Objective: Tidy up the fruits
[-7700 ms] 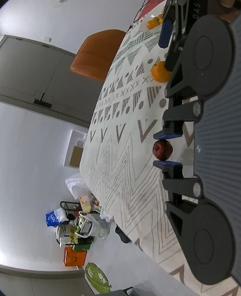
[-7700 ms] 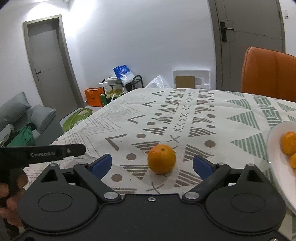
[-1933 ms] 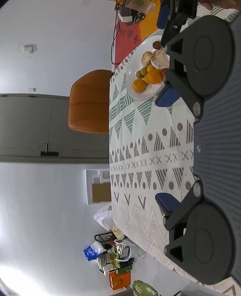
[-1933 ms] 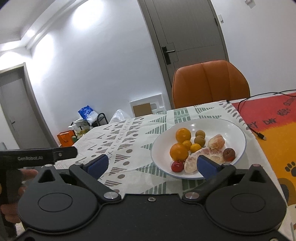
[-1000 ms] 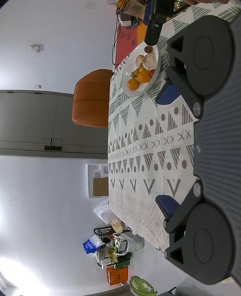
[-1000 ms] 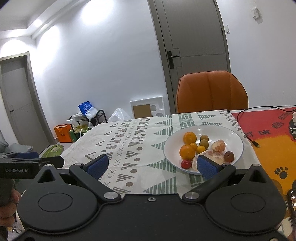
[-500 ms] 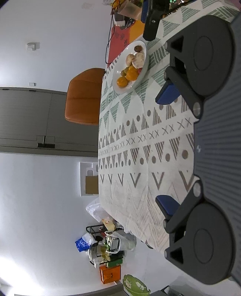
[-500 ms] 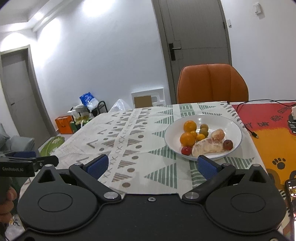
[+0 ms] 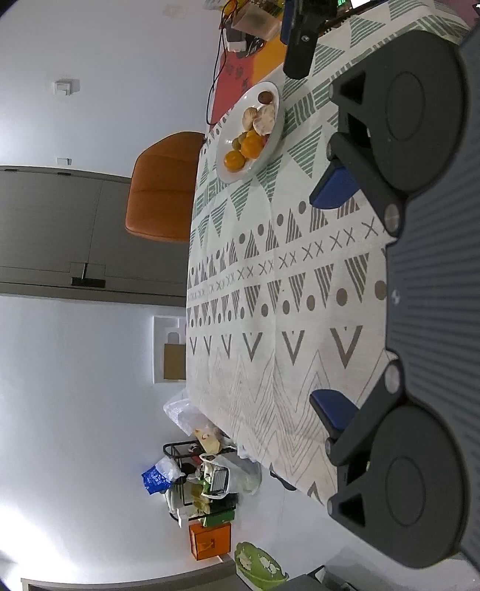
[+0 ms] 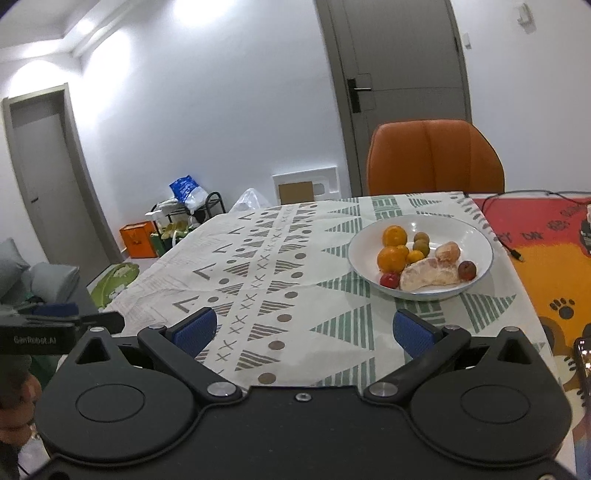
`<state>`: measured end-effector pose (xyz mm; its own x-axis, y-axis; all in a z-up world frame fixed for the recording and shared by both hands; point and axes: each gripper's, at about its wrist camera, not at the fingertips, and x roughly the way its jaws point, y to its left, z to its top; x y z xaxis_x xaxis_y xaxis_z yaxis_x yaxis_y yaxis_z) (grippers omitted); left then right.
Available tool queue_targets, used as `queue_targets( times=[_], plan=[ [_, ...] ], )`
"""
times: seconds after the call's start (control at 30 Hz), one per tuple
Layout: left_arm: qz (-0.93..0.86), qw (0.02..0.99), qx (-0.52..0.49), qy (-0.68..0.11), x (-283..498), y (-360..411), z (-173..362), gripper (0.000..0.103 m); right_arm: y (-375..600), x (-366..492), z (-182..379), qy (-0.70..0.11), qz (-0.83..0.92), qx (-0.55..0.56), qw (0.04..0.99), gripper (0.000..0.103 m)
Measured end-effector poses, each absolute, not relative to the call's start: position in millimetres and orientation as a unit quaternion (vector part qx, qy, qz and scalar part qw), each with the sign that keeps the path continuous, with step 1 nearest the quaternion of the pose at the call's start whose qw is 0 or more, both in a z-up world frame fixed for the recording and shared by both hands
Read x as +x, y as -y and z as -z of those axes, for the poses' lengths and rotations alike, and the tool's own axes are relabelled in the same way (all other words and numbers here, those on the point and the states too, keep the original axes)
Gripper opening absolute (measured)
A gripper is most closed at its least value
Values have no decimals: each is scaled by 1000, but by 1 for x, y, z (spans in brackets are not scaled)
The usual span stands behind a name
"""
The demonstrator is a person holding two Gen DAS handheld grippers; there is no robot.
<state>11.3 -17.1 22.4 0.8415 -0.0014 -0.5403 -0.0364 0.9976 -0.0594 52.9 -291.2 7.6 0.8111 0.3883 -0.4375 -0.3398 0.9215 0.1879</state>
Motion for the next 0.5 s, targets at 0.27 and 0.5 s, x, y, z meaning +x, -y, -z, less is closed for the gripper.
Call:
queue_targets(
  times=[0.27, 0.5],
  plan=[
    [-11, 957, -36, -288, 10, 14, -22, 103, 289, 55, -5, -244, -189, 50, 950, 103],
    [-9, 956, -33, -292, 11, 13, -21, 103, 287, 54, -5, -244, -194, 49, 949, 103]
  ],
)
